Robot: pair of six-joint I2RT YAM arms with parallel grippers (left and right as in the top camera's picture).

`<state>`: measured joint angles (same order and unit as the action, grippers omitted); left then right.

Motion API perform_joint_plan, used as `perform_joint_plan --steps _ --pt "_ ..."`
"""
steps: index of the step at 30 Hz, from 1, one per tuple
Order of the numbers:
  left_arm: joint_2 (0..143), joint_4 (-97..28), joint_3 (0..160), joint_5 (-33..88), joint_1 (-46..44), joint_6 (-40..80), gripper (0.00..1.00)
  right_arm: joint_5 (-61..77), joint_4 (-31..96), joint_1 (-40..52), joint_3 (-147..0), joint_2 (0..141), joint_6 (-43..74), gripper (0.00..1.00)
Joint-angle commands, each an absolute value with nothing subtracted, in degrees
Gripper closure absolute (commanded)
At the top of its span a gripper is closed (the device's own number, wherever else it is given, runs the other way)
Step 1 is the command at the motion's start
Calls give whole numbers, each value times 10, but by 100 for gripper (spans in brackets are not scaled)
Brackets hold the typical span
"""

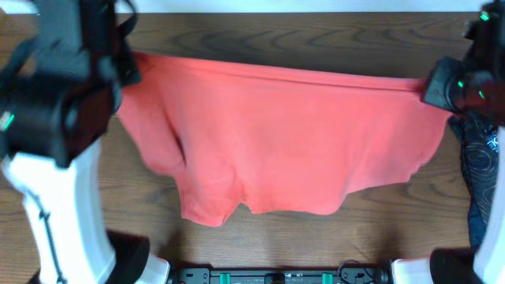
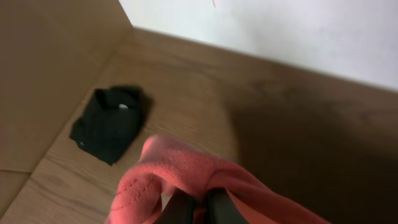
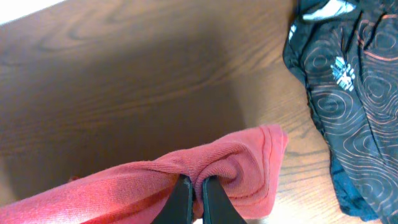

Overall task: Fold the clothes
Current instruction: 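Lower the stretched T-shirt flat onto the table and release both grippers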

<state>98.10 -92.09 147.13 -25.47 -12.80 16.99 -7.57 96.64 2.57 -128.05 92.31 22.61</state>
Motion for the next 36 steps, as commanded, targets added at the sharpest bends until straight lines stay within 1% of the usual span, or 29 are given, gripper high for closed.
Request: perform_joint_plan --steps 1,13,21,26,33,36 --pt "1018 -941 1476 -259 -119 181 94 -120 959 17 -1279 962 236 98" --pt "1179 -938 1476 -259 -119 181 94 -119 942 17 -1279 1104 236 99" --pt "1259 -913 1476 -259 -120 181 94 -117 915 17 -1279 1155 236 98" --pt "1288 -856 1476 -259 -120 181 94 -114 860 17 -1278 1178 217 98" --pt "1318 -762 1476 -259 -119 157 94 -97 741 15 -1278 1220 184 98" --pt "1331 -742 1475 -259 -119 149 94 -85 687 15 -1278 1240 179 98"
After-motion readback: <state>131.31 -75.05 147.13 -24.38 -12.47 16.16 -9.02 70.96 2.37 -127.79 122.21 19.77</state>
